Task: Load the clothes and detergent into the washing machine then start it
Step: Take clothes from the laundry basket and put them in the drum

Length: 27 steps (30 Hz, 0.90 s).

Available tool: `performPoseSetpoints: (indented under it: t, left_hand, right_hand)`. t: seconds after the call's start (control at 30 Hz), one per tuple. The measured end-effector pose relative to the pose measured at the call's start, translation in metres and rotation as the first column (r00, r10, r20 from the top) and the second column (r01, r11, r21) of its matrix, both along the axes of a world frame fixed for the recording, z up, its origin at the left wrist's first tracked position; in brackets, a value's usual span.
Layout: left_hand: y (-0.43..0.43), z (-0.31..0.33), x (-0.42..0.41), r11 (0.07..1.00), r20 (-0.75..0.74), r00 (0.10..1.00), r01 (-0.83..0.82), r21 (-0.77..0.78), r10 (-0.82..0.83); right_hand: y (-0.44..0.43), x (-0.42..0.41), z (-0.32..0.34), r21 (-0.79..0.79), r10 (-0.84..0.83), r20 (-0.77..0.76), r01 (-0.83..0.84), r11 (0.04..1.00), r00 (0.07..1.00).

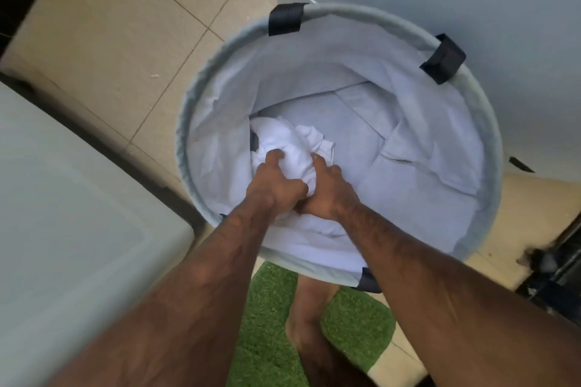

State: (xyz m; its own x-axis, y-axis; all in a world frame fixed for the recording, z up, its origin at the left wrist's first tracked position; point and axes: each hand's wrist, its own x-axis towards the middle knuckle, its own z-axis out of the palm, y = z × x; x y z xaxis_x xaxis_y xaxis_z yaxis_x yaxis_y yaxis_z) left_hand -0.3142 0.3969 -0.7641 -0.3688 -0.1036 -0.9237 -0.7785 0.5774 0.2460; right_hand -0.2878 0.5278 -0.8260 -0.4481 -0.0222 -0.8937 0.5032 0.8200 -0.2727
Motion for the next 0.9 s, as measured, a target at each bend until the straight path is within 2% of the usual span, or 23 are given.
performPoseSetpoints:
  t: [0.2,0.3,0.4,0.6,0.73,0.8,0.9]
  left_hand:
    - [-0.002,0.029,-0.001,0.929,-0.022,0.940,-0.334,0.161,0.341]
    - [-0.001,0.057,-0.010,0.908,-0.117,0.909,-0.375,0.187,0.400]
    - [0.002,0.094,-0.022,0.895,-0.195,0.882,-0.386,0.225,0.430]
    - [0.005,0.175,-0.033,0.891,-0.319,0.841,-0.356,0.282,0.437]
    - [0.002,0.286,-0.036,0.729,-0.210,0.799,-0.362,0.581,0.564]
    - [-0.003,0.341,-0.031,0.687,-0.219,0.769,-0.357,0.633,0.601]
    - [-0.010,0.419,-0.021,0.675,-0.284,0.721,-0.333,0.658,0.632]
  right_hand:
    - [0.007,-0.009,0.041,-0.065,-0.257,-0.054,0.253,0.965,0.965]
    - [0.020,-0.016,0.087,-0.103,-0.405,-0.060,0.398,0.912,0.912]
    - [0.044,-0.025,0.140,-0.205,-0.507,-0.051,0.488,0.848,0.860]
    - [0.062,-0.036,0.274,-0.346,-0.548,-0.083,0.492,0.799,0.832]
    - [0.061,-0.034,0.367,-0.470,-0.576,-0.078,0.480,0.741,0.814]
    - [0.056,-0.034,0.417,-0.526,-0.574,-0.086,0.452,0.720,0.814]
    - [0.052,-0.032,0.489,-0.566,-0.539,-0.135,0.382,0.731,0.832]
